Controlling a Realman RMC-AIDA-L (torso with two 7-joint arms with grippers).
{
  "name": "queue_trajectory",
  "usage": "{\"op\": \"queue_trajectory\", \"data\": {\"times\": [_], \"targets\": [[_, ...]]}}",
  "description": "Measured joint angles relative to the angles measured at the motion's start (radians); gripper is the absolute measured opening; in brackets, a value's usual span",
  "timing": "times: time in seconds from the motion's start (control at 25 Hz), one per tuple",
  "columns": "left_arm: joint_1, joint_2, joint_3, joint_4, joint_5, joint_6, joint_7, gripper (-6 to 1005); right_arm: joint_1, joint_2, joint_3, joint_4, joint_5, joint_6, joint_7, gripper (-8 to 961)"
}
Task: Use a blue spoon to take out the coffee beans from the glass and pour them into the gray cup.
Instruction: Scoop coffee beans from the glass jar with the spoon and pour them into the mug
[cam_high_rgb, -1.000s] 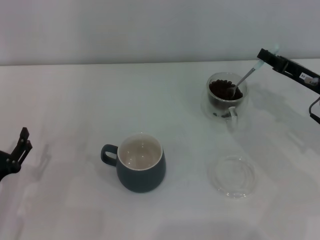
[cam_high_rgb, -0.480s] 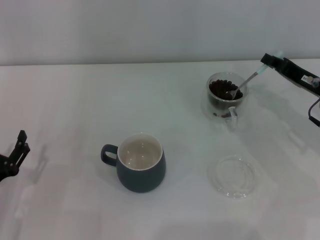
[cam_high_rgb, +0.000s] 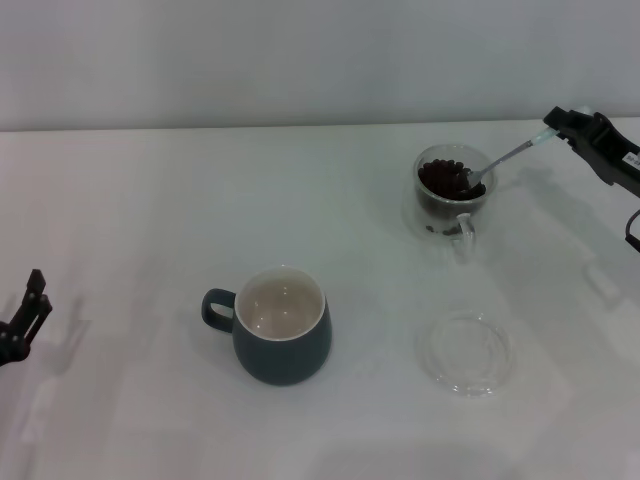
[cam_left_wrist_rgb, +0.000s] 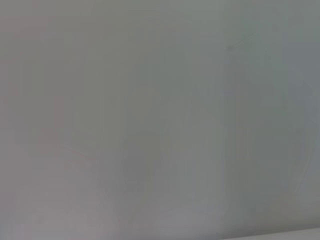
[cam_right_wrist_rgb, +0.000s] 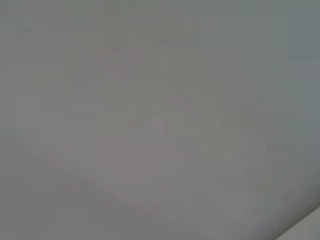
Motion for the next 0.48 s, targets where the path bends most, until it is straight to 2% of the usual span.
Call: {"op": "queue_trajectory", "data": {"times": [0.48], "targets": [[0.006, 0.000, -0.004, -0.011, -0.002, -0.001, 0.000, 861, 0.002, -0.001, 0.000, 0.071, 0.109, -0.025, 0.037, 148]]}}
